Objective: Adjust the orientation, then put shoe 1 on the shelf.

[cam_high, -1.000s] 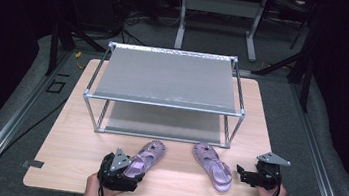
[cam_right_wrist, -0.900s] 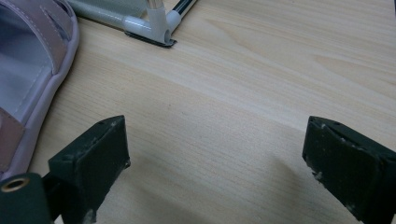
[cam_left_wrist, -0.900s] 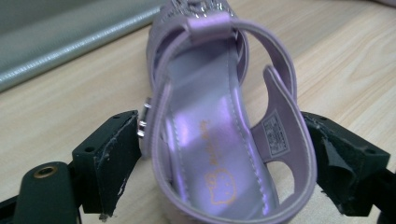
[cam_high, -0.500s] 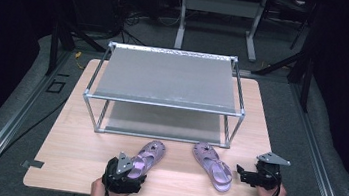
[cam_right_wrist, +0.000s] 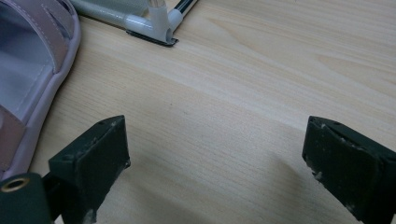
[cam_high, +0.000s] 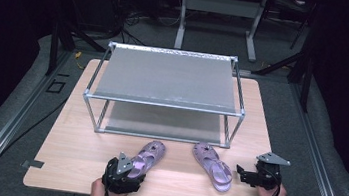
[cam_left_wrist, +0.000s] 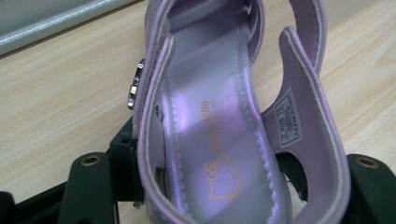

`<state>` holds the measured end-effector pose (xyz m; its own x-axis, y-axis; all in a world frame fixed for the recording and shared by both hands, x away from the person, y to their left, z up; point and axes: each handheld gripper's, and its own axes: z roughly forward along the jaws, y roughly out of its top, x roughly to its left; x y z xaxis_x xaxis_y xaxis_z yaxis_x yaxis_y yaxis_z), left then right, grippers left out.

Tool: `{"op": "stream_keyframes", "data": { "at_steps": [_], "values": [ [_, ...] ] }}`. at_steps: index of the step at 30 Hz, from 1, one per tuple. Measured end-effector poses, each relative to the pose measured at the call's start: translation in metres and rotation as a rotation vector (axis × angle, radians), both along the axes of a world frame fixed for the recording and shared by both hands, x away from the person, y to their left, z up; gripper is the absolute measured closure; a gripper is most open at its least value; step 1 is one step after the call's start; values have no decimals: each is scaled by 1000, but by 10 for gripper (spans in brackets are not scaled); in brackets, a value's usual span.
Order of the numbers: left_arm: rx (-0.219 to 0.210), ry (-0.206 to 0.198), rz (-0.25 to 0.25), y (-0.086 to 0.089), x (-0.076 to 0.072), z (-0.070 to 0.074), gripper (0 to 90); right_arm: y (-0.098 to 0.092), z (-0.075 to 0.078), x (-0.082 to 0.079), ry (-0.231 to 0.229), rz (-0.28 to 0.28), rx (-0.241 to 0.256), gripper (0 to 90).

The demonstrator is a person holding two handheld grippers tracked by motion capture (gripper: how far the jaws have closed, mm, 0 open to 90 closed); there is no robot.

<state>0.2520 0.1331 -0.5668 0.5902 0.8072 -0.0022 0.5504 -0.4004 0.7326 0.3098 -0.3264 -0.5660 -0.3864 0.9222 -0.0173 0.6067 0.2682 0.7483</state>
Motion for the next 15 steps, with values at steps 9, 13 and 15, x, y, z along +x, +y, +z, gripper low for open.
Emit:
{"op": "stream_keyframes", "data": {
  "at_steps": [9, 13, 15],
  "values": [
    [-13, -31, -2, 0, -3, 1, 358, 0, 0, 0, -1, 2, 0, 65],
    [-16, -44, -15, -2, -5, 3, 362, 0, 0, 0, -3, 0, 1, 65],
    [-14, -55, -19, -1, -6, 4, 362, 0, 0, 0, -4, 1, 1, 65]
  ]
}}
